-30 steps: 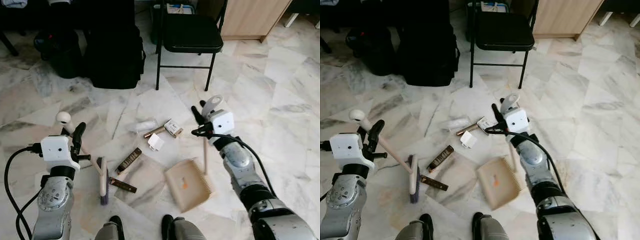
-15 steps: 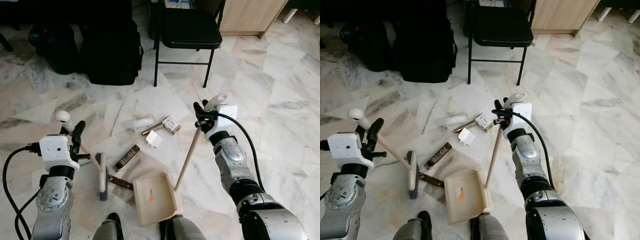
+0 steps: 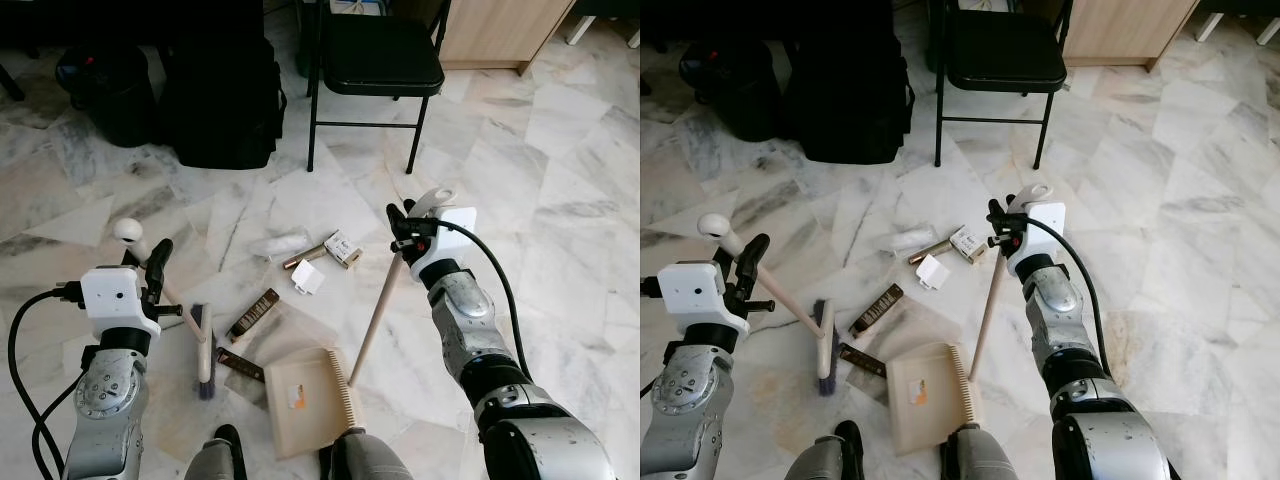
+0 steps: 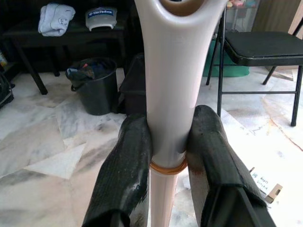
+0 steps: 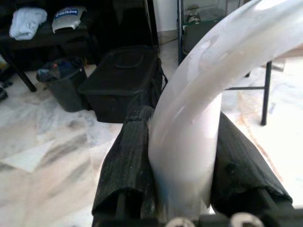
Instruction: Sweep floor
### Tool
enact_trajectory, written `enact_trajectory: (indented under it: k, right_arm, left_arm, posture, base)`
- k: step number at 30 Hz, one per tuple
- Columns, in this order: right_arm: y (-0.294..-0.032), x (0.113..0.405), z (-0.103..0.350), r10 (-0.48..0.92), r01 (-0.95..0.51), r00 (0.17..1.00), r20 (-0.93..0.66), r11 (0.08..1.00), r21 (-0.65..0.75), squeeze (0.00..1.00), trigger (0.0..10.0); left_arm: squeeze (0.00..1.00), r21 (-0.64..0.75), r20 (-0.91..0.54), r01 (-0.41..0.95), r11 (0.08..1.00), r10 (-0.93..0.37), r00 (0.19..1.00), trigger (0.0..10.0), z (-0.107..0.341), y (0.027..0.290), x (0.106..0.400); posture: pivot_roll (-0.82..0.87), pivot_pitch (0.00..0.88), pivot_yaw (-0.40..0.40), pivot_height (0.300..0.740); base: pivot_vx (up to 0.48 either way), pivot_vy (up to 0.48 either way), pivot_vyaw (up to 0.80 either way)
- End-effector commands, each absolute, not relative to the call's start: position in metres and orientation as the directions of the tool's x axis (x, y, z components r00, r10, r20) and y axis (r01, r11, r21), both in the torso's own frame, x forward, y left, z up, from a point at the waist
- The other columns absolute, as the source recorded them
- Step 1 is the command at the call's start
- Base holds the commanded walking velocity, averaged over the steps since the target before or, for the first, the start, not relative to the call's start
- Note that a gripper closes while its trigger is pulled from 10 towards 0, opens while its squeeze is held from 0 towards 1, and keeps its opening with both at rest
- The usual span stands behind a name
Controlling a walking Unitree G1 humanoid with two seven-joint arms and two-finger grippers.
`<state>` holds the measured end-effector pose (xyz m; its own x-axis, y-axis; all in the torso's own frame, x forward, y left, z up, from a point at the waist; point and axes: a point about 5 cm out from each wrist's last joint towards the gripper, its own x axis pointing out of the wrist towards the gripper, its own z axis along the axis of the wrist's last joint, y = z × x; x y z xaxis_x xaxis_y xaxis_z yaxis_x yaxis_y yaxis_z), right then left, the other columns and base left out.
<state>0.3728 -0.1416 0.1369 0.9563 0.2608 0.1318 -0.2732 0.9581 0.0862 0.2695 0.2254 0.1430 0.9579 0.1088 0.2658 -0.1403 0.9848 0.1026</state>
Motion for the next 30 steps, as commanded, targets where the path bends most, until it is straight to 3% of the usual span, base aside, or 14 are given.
enact_trajectory:
  k: [1, 13, 30]
  right_arm:
    - [-0.145, 0.373, 0.141, 0.251, -0.270, 0.957, 0.145, 0.954, 0.130, 0.00, 10.0]
    - [-0.138, 0.367, 0.151, 0.373, -0.388, 0.920, 0.121, 0.912, 0.137, 0.00, 10.0]
    - [-0.135, 0.352, 0.158, 0.485, -0.480, 0.870, -0.088, 0.874, 0.075, 0.00, 10.0]
  left_arm:
    - [0.00, 0.101, 0.231, -0.132, 0.986, 0.106, 0.967, 10.0, 0.135, 0.227, 0.268]
    - [0.00, 0.099, 0.233, -0.135, 0.986, 0.109, 0.966, 10.0, 0.135, 0.228, 0.277]
    - [0.00, 0.105, 0.251, -0.172, 0.980, 0.142, 0.958, 10.0, 0.136, 0.235, 0.289]
  posture:
    - [-0.03, 0.278, -0.124, 0.740]
    - [-0.04, 0.240, -0.128, 0.740]
    - [-0.05, 0.164, -0.131, 0.740]
  base:
    - [0.000, 0.000, 0.00]
    - [0.000, 0.000, 0.00]
    - [0.000, 0.000, 0.00]
